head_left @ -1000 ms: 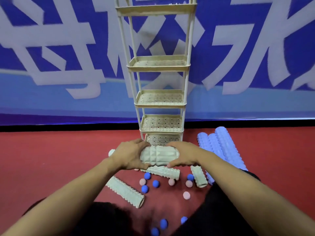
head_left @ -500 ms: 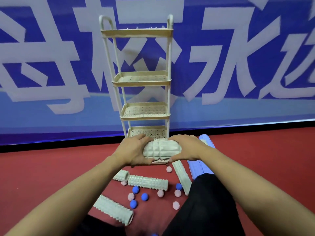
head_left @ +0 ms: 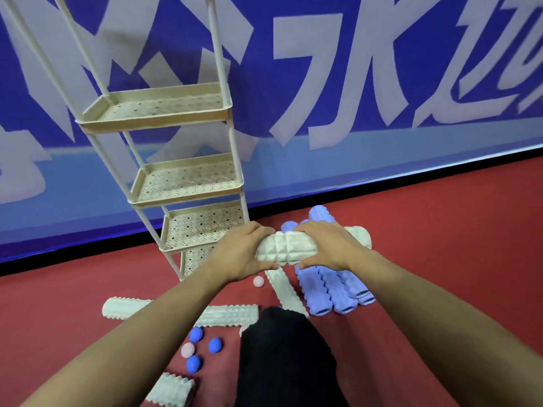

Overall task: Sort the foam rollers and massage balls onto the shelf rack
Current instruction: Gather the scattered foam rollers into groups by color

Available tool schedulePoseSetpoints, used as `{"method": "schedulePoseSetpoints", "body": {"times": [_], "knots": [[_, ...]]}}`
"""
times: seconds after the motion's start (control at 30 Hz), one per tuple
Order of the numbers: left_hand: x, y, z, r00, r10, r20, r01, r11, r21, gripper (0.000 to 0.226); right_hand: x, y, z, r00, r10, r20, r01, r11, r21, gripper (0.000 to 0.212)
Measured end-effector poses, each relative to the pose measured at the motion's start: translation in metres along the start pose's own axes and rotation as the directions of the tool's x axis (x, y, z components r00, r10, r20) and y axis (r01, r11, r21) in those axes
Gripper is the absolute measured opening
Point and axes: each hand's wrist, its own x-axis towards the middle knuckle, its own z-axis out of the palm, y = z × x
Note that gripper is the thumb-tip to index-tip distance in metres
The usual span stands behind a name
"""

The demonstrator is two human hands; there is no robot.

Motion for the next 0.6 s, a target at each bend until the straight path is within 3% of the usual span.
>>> {"method": "schedulePoseSetpoints", "body": {"times": [0.13,0.27,0.33,0.47,0.6], "knots": [[0.024,-0.017,0.066,0.996,-0.039,0.077,0.047,0.994,-0.101,0.072,0.016,0.058,0.057,0.991,0.094,0.095,-0.091,0.995,-0.040,0.051],[0.017,-0.041,0.137,0.965,-0.222,0.138,0.251,0.935,-0.251,0.064,0.007,0.117,0.134,0.955,0.199,0.219,-0.200,0.980,-0.020,0.070],[0.008,-0.053,0.171,0.937,-0.259,0.235,0.320,0.905,-0.279,0.064,-0.004,0.138,0.170,0.923,0.262,0.283,-0.277,0.961,0.015,0.079],[-0.013,-0.073,0.231,0.856,-0.327,0.401,0.449,0.854,-0.261,0.060,-0.022,0.161,0.239,0.868,0.323,0.378,-0.353,0.935,0.013,0.072],[-0.024,-0.084,0.279,0.758,-0.426,0.494,0.611,0.730,-0.307,0.054,-0.026,0.165,0.294,0.777,0.426,0.464,-0.521,0.849,0.092,0.070]]}}
